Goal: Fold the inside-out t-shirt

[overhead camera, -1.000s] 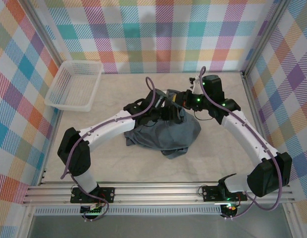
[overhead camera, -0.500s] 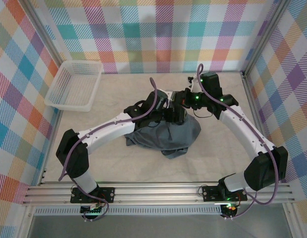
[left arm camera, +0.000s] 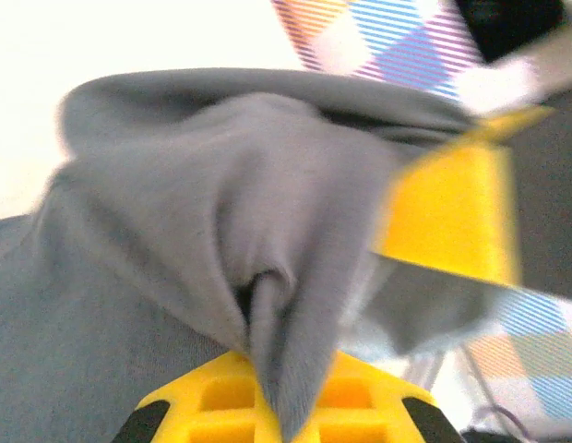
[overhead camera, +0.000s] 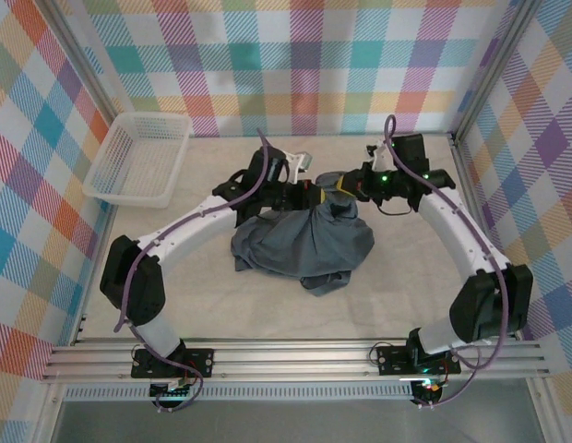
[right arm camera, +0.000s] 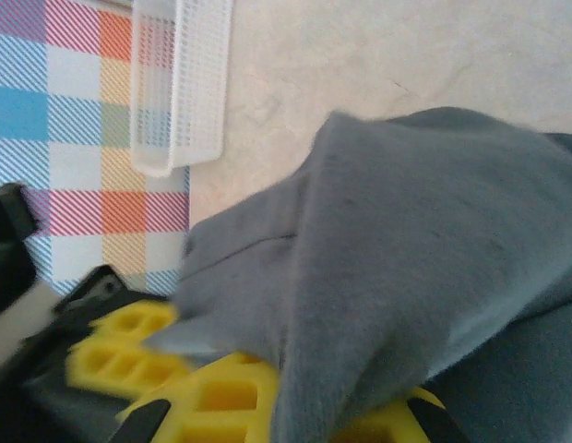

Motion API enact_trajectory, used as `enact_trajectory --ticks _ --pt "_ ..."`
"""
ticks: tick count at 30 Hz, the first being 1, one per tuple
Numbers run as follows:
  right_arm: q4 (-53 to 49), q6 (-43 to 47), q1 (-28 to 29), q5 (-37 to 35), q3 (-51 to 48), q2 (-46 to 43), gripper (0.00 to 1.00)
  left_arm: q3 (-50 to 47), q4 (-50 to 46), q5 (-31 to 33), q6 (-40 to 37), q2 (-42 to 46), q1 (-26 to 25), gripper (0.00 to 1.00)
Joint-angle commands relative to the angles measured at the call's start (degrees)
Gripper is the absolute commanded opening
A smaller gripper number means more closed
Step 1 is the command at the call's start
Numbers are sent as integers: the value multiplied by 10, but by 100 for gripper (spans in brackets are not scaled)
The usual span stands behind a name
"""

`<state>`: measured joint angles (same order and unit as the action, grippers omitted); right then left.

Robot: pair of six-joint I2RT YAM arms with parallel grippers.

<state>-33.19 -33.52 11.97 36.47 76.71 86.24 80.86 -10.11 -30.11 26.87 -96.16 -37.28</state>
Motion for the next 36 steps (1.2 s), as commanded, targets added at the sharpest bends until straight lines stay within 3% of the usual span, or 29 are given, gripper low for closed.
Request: enact_trajectory --ticks 1,3,7,10,13,17,21,23,25,28,31,33,36 --pt "-91 110 -17 3 43 71 10 -5 43 -150 22 53 10 0" --pt "-111 123 -19 8 60 81 24 -6 39 -145 23 60 10 0" --pt "-15 60 -41 -24 -3 -15 47 -25 32 -111 24 66 11 0" --pt "31 51 -42 -98 -62 -103 53 -37 44 -101 37 58 11 0" --pt "100 54 -33 -101 -135 -188 60 -37 50 -101 43 49 11 0" --pt "214 129 14 -79 -222 -261 79 -15 35 -111 30 39 11 0" --pt "269 280 50 -145 -249 -245 80 -1 28 -125 20 33 10 0" --pt "284 320 52 -183 -241 -212 76 3 28 -134 18 33 10 0" --pt "274 347 52 -176 -217 -176 65 5 18 -134 12 39 9 0" --pt "230 369 53 -105 -170 -135 35 2 -7 -104 2 54 10 0" --pt "247 339 52 20 -165 -148 2 -1 -80 -19 -9 65 23 4" --pt "285 283 51 76 -171 -176 0 -21 -100 19 -19 72 46 18" --pt "371 174 39 113 -195 -222 0 -77 -96 81 -36 81 85 29"
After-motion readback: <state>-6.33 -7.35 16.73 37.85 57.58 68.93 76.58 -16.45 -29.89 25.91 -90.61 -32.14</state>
